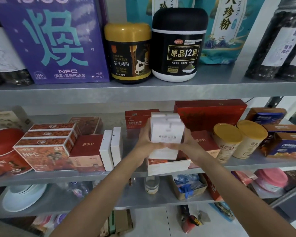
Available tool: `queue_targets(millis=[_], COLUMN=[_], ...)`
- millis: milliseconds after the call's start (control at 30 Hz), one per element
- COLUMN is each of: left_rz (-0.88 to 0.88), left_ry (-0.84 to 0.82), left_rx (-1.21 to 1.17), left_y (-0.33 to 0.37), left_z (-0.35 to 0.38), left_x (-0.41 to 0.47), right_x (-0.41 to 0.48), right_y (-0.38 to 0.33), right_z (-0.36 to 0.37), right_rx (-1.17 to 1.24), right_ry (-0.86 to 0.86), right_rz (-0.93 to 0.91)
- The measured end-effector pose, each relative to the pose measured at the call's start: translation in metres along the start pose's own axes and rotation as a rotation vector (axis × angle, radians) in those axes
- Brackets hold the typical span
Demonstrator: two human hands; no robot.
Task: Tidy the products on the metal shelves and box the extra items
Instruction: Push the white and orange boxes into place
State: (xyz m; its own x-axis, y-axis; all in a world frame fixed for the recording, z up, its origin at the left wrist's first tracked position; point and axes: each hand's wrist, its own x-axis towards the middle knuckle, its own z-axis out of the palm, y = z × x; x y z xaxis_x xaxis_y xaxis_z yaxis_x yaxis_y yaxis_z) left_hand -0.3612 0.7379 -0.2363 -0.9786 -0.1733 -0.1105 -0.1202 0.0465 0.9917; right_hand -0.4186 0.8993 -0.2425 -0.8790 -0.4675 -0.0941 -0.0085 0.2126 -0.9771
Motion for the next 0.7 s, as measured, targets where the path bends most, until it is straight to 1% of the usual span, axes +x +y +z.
queue_targets(millis=[33,100,233,300,367,433,500,600,667,700], left_rz=[-0.005,-0.046,-0.055,-0.035,-0.011,0.028,0.059,0.09,0.162,0.189], left_ry=[-0.022,-0.07,-0.118,-0.129,-0.158,-0.181,-0.183,-0.18,-0.121,-0.067], left_rx=[0.027,0.005,0.037,0.061,0.083,0.143,0.228,0.428,0.555,0.569], left_y=[-0.006,-0.019,-0.035,-0.036,-0.035,-0.027,-0.015,0.003,0.012,0.016], left_z=[-0.003,-0.007,-0.006,-0.007,-0.014,-0.025,-0.036,-0.063,-0.092,-0.11], left_x=[-0.001,-0.003,-0.004,-0.005,-0.006,-0.008,-0.01,-0.013,-0.013,-0.013], right_x=[0.0,-0.002,-0.002,-0.002,-0.002,-0.005,-0.007,-0.007,-0.008,-0.009], right_y=[0.004,0.011,0.017,0.014,0.009,0.002,-0.007,-0.014,-0.016,-0.016], right_z=[0.001,0.003,0.005,0.003,-0.002,-0.003,0.007,0.034,0.054,0.064], right_rx=[-0.005,0.025,0.104,0.066,-0.022,-0.081,-0.089,-0.045,0.044,0.087], right_ry=[-0.036,-0.091,-0.154,-0.166,-0.173,-0.177,-0.126,0.063,0.202,0.267], right_rz=[0.016,0.056,0.017,0.018,0.035,-0.007,-0.107,-0.218,-0.245,-0.25])
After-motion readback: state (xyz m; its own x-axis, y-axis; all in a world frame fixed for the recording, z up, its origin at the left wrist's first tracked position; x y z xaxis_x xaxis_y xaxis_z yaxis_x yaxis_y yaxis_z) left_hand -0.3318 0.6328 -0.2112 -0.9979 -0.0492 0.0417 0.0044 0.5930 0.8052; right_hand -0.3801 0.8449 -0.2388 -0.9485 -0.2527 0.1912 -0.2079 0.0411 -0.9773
